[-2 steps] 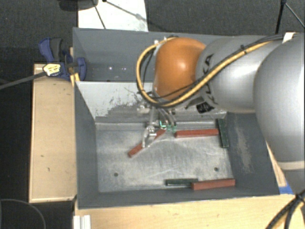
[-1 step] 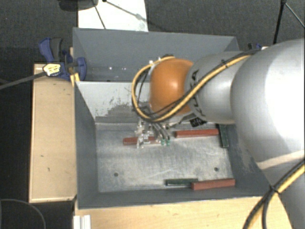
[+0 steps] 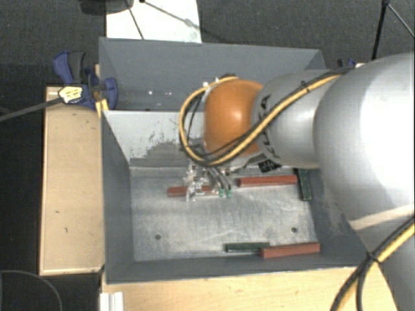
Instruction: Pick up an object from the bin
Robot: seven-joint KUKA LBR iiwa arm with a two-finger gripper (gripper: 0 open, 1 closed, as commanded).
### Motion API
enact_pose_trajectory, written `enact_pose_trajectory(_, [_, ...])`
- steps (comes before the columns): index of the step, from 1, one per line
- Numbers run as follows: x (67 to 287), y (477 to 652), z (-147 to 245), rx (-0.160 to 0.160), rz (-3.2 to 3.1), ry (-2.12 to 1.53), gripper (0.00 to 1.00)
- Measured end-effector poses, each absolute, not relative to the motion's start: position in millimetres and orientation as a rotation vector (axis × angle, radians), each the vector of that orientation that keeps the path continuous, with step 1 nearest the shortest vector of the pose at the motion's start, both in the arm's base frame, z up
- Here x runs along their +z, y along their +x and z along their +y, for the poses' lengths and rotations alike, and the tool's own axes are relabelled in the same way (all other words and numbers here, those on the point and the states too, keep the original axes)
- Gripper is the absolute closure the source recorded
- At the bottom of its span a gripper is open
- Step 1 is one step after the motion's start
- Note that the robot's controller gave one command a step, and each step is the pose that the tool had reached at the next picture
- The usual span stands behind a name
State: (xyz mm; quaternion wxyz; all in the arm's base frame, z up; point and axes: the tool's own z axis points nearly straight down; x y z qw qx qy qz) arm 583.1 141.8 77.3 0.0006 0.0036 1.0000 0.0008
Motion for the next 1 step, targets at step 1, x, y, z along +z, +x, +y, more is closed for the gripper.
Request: enact_pose_trajectory(1, [240.4,581.4,121.7,0.001,3.136,-0.012,1.00])
